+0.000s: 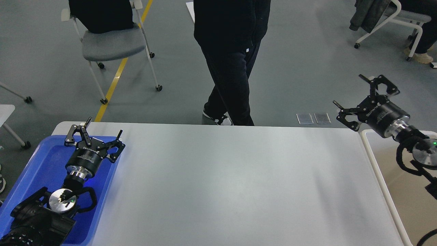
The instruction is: Tidy desktop
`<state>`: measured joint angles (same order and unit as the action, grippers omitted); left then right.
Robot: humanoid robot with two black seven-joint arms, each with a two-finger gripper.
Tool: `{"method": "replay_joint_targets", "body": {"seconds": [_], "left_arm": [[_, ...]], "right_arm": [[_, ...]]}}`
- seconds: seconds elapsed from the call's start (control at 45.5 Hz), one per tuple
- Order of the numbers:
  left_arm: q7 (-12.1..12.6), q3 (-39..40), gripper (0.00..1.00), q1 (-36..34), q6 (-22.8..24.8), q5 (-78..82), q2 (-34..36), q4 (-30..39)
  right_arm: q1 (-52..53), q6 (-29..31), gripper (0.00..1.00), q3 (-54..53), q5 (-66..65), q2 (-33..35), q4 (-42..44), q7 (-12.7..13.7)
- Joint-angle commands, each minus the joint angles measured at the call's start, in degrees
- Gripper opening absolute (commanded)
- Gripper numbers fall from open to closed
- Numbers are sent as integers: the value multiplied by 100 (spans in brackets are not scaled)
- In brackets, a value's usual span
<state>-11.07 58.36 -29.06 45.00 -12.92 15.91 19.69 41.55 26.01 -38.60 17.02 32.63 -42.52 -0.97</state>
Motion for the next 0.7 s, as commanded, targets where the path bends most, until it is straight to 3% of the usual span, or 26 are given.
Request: {"method": "replay_joint_targets", "body": {"seconds": [0.0, 0.11, 0.681], "left_arm": [[0, 0, 100, -3, 0, 0, 0, 0], [0, 0, 100, -3, 0, 0, 0, 0], [0, 0, 100, -3, 0, 0, 0, 0]], "right_arm": [[-95, 248, 100, -7, 152, -608, 278, -105], [-95, -60, 100, -7, 152, -934, 551, -96], [-446, 10, 100, -428, 214, -1857, 1510, -114]]}}
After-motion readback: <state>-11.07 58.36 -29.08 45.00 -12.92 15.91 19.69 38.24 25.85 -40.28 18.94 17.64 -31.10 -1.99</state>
